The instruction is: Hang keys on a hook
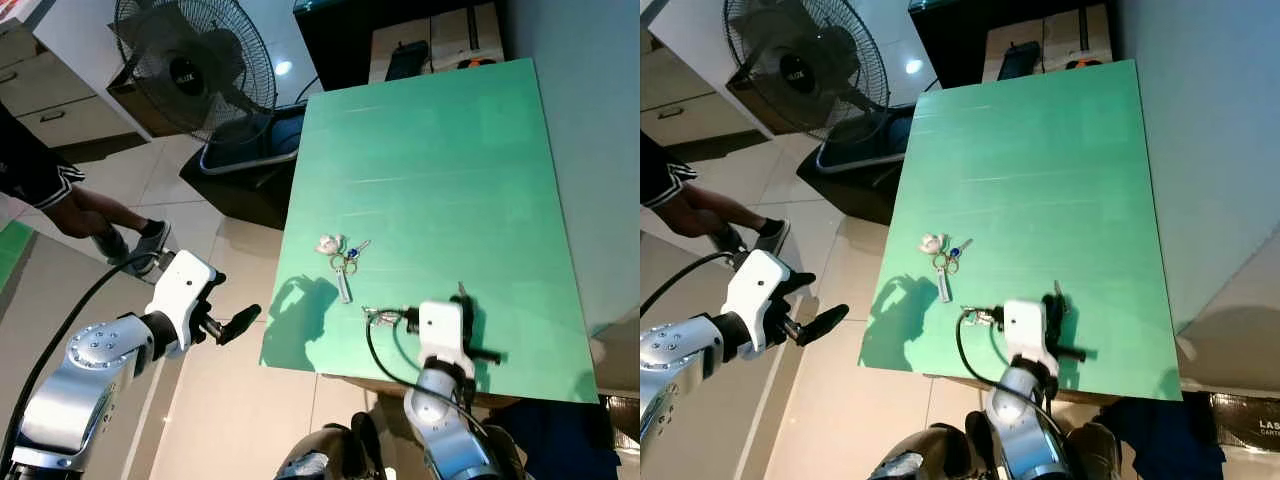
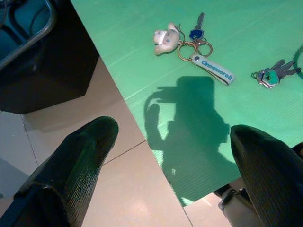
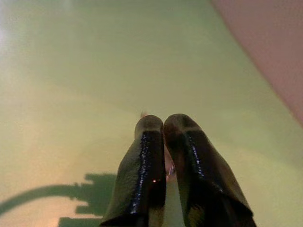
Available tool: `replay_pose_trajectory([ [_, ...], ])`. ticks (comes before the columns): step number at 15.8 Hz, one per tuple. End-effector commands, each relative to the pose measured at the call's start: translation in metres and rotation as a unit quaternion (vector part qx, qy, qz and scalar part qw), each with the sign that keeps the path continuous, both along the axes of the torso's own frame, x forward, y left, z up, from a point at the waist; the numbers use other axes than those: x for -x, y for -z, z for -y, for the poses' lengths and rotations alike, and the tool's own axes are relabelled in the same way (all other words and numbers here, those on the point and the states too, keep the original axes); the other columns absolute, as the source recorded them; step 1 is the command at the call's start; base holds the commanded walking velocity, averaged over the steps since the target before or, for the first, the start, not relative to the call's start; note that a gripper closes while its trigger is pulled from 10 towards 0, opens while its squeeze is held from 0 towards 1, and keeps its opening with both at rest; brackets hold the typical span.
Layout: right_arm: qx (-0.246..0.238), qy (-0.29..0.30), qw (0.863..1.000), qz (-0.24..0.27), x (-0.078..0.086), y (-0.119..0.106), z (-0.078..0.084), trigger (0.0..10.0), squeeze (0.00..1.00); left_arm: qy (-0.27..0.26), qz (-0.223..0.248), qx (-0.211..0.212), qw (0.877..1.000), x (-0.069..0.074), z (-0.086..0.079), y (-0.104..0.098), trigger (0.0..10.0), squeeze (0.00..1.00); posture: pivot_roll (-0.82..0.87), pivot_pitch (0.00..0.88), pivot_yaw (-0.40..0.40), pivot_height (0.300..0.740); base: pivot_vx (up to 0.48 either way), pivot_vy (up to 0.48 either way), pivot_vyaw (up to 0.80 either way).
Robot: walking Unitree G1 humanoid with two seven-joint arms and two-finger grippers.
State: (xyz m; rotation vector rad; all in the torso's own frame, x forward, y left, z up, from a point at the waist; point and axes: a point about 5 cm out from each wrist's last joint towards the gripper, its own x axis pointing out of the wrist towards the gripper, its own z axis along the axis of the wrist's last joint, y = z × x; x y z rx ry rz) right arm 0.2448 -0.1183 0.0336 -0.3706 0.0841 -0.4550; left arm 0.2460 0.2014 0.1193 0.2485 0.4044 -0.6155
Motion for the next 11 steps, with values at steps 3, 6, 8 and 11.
replay_pose_trajectory([
  [3,-0.020,-0.028,0.999,0.002,0.004,-0.006,-0.025,0.0,0.00,0.042,-0.034,0.022,0.998,0.014,0.005,0.005,10.0,0.00,0.06,0.275,0.400,0.740,0.000,0.000,0.00],
  [6,-0.018,-0.026,1.000,-0.003,0.003,-0.005,-0.022,0.0,0.00,0.068,-0.049,0.017,0.996,0.024,0.005,0.006,10.0,0.00,0.07,0.286,0.400,0.740,0.000,0.000,0.00],
  [8,-0.019,-0.022,1.000,-0.006,0.003,-0.005,-0.019,0.0,0.00,0.091,-0.057,0.013,0.994,0.032,0.002,0.005,10.0,0.00,0.07,0.287,0.400,0.740,0.000,0.000,0.00],
  [11,-0.038,0.014,0.999,-0.034,0.003,0.002,-0.013,3.1,0.00,0.107,-0.055,0.008,0.993,0.036,0.003,0.002,10.0,0.00,0.08,0.289,0.400,0.740,0.000,0.000,0.00],
])
